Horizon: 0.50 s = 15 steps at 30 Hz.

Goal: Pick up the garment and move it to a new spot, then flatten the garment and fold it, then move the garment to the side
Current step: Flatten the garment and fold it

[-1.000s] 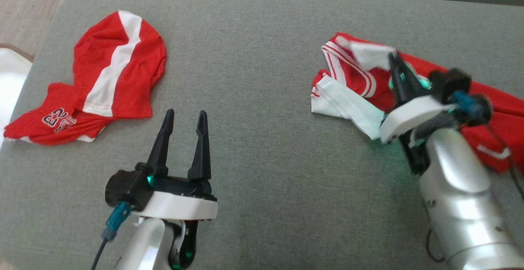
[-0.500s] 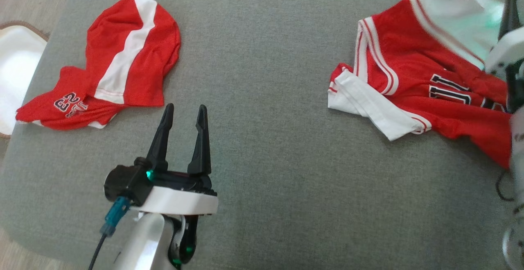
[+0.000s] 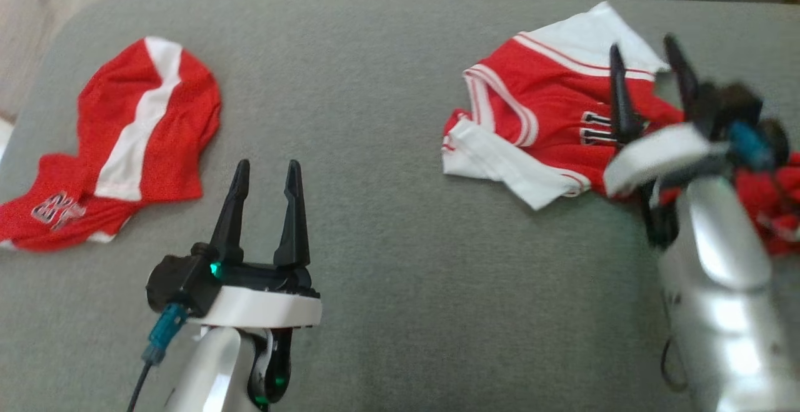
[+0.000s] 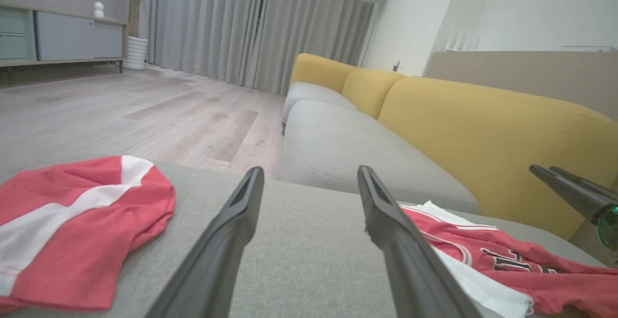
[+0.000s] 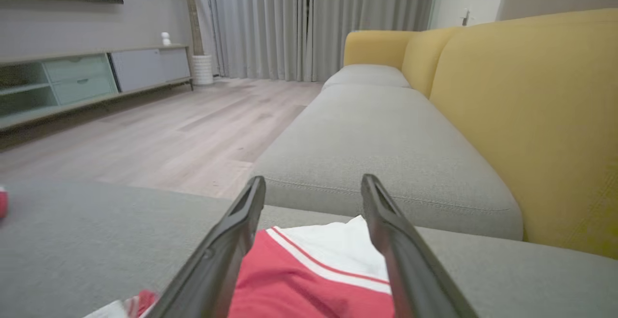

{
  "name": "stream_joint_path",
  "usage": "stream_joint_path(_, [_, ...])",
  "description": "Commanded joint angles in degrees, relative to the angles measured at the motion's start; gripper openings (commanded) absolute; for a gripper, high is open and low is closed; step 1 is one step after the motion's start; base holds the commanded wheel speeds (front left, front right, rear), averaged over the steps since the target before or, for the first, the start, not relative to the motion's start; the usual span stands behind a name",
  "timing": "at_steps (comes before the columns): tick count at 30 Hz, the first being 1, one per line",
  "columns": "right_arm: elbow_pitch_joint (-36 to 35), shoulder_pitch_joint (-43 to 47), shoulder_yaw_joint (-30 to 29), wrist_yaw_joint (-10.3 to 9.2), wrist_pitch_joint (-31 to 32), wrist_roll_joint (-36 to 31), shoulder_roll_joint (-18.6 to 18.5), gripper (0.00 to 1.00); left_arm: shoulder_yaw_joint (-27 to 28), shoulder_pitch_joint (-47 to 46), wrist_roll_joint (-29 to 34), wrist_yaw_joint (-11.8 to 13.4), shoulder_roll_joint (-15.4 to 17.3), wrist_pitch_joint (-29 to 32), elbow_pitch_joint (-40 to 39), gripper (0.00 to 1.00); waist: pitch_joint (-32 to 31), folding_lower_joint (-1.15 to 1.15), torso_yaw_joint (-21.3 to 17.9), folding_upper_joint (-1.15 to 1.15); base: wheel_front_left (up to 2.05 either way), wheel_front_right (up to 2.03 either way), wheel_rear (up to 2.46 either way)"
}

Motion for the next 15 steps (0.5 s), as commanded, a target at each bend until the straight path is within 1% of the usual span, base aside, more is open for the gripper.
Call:
stream_joint_path(1, [-5.89, 3.09, 2.92, -0.05, -0.74, 2.68, 1.02, 1.0, 2.39, -0.56, 0.36, -0.09, 0.2, -0.47, -1.99, 1.0, -2.14, 0.0, -2.49, 0.0, 0.0, 0.0, 0.0])
stream_joint_path(4, [-13.57, 11.1, 6.11, -0.05, -0.75, 7.86, 1.06, 1.0, 2.9, 0.11, 0.18, -0.16, 0.2, -0.47, -1.93, 1.0, -3.69, 0.0, -3.94, 0.0, 0.0, 0.0, 0.0])
stream_joint_path(8, [-21.27, 20.57, 8.29, -0.05, -0.75, 10.5, 1.08, 1.0, 3.72, 1.35, 0.12, -0.14, 0.2, -0.47, -1.99, 1.0, -5.21, 0.0, -5.15, 0.0, 0.0, 0.0, 0.0])
stream_joint_path(11, [-24.72, 24.95, 8.68, -0.05, -0.76, 11.15, 1.08, 1.0, 4.17, 2.24, 0.42, -0.35, 0.2, -0.47, -2.16, 1.0, -5.67, 0.0, -5.63, 0.0, 0.0, 0.0, 0.0])
stream_joint_path(15, [-26.27, 27.58, 8.56, -0.05, -0.76, 10.41, 1.08, 1.0, 4.14, 3.12, 0.84, -0.74, 0.2, -0.47, -2.15, 1.0, -5.83, 0.0, -5.51, 0.0, 0.0, 0.0, 0.0])
